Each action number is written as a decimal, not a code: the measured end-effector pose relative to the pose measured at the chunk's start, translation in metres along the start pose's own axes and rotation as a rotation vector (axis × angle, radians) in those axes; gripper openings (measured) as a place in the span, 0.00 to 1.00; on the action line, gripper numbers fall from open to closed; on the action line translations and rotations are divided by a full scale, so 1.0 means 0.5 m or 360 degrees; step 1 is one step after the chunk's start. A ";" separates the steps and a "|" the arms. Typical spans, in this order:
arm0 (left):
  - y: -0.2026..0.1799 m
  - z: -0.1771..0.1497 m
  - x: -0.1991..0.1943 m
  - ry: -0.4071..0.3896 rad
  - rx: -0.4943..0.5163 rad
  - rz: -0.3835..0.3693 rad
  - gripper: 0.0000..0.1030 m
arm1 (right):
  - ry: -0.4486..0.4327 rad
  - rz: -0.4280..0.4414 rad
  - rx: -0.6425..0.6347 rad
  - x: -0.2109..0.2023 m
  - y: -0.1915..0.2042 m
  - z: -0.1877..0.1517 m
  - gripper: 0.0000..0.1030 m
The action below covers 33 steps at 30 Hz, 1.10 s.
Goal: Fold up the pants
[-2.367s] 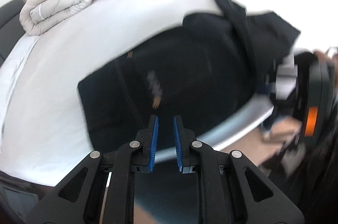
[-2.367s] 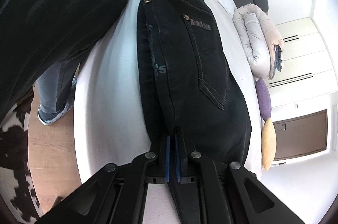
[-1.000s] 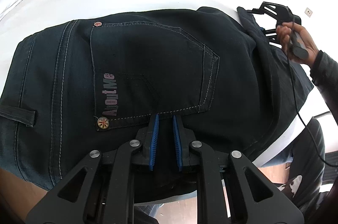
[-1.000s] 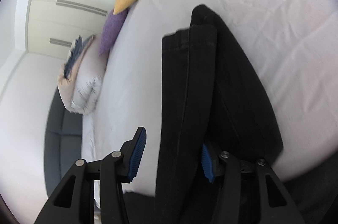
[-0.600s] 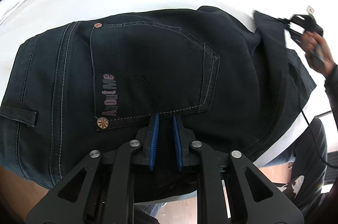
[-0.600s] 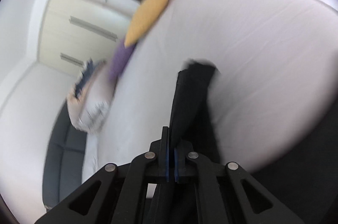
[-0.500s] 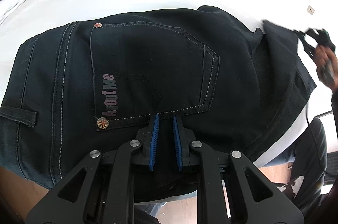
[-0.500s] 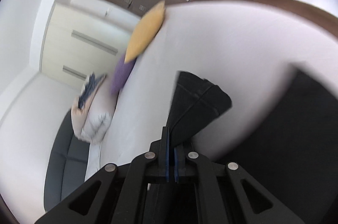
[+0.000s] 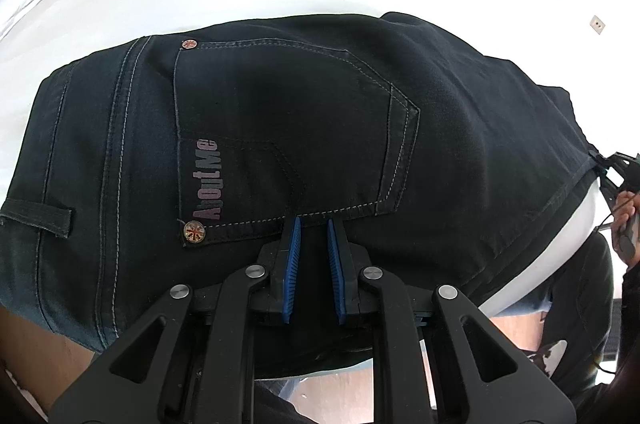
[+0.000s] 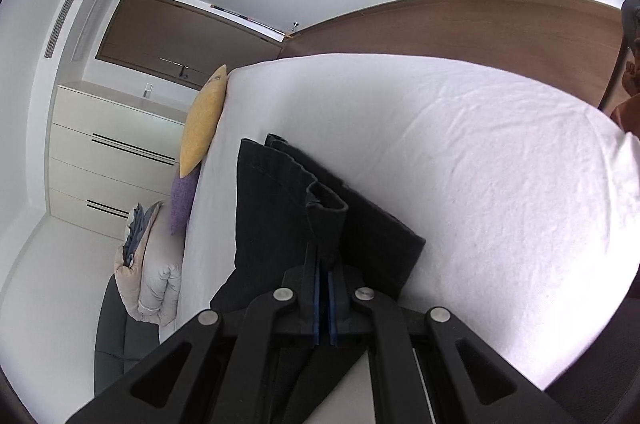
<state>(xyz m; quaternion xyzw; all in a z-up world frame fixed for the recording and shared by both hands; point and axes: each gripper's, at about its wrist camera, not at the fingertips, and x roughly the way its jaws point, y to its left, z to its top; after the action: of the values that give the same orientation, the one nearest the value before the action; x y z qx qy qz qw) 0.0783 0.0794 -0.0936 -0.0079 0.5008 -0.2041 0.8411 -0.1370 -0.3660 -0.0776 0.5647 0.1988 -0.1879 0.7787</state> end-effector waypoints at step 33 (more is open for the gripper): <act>0.001 -0.034 -0.031 -0.0093 -0.0015 0.0006 0.14 | 0.0411 0.0134 -0.0273 -0.072 0.120 -0.150 0.63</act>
<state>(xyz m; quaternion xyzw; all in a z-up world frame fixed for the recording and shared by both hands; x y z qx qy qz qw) 0.0578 0.0882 -0.0892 -0.0169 0.4768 -0.1999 0.8558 -0.1440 -0.2744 -0.0318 0.5235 0.2889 -0.0634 0.7991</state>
